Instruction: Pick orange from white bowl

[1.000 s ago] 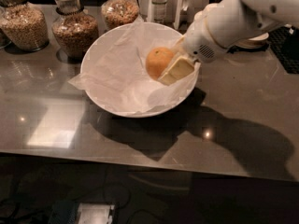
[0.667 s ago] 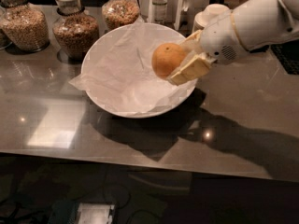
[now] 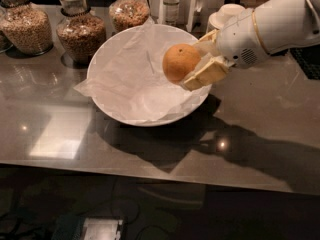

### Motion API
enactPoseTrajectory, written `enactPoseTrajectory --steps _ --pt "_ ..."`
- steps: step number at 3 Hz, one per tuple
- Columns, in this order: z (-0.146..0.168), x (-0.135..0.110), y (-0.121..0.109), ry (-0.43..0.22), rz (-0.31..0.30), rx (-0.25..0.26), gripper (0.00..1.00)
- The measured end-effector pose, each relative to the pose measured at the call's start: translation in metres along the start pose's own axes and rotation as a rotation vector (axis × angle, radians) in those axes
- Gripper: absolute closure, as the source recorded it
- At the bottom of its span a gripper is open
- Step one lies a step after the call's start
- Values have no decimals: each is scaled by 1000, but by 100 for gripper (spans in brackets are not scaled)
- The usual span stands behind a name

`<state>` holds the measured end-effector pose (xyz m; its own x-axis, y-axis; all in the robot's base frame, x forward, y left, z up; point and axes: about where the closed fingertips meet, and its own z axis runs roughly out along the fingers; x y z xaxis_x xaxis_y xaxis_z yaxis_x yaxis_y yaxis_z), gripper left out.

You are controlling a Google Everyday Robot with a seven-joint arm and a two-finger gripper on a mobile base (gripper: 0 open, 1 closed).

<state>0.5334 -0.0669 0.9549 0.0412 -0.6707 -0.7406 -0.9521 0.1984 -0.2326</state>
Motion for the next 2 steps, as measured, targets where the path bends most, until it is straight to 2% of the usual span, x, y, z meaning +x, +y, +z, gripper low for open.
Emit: enactPoseTrajectory --steps 1,2 --pt "-1 -8 6 -5 -19 -8 100" --pt "-10 -29 22 -36 -83 -20 100"
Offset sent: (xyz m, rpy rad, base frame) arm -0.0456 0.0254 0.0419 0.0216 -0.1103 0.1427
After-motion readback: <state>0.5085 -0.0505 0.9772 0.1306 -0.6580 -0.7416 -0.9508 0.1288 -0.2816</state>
